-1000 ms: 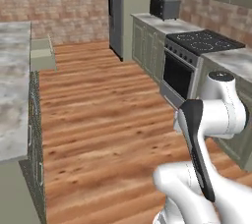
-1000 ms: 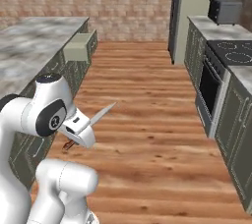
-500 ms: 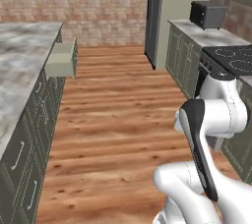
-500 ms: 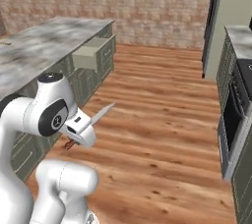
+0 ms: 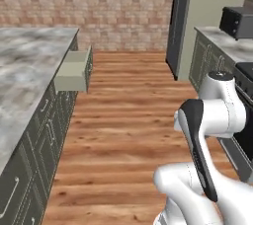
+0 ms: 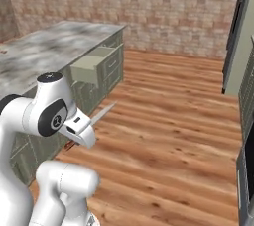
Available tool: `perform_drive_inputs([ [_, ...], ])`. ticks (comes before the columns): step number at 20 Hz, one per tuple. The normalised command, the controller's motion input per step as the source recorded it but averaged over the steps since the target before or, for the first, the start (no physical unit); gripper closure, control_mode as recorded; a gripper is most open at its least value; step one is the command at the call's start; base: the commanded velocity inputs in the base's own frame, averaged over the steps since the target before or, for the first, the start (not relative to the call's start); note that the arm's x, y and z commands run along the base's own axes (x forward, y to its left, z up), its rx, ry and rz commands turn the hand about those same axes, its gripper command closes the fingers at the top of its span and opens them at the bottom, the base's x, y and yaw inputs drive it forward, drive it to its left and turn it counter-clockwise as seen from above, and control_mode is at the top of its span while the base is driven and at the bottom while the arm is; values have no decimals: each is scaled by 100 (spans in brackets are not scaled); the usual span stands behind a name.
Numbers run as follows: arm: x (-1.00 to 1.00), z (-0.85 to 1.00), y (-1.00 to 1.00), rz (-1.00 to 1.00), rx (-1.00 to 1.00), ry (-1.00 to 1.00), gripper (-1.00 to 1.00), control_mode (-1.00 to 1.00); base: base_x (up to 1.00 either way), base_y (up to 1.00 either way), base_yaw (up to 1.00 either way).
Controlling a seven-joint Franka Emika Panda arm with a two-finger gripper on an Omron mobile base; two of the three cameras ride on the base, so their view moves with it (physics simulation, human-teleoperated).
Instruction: Pick up the metallic utensils from the counter and place them in the open drawer. Make sure not to pick up any wooden utensils.
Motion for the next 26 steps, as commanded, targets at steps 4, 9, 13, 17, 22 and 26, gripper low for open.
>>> perform_drive_inputs([
  [4,0,0,0,0,0,0,100,100,100,0,0],
  [9,0,0,0,0,0,0,100,100,100,0,11],
  [13,0,0,0,0,0,0,100,100,100,-29,41],
  [17,0,0,0,0,0,0,100,100,100,-11,45],
  [22,0,0,0,0,0,0,100,100,94,36,17],
  [26,0,0,0,0,0,0,100,100,60,49,7],
])
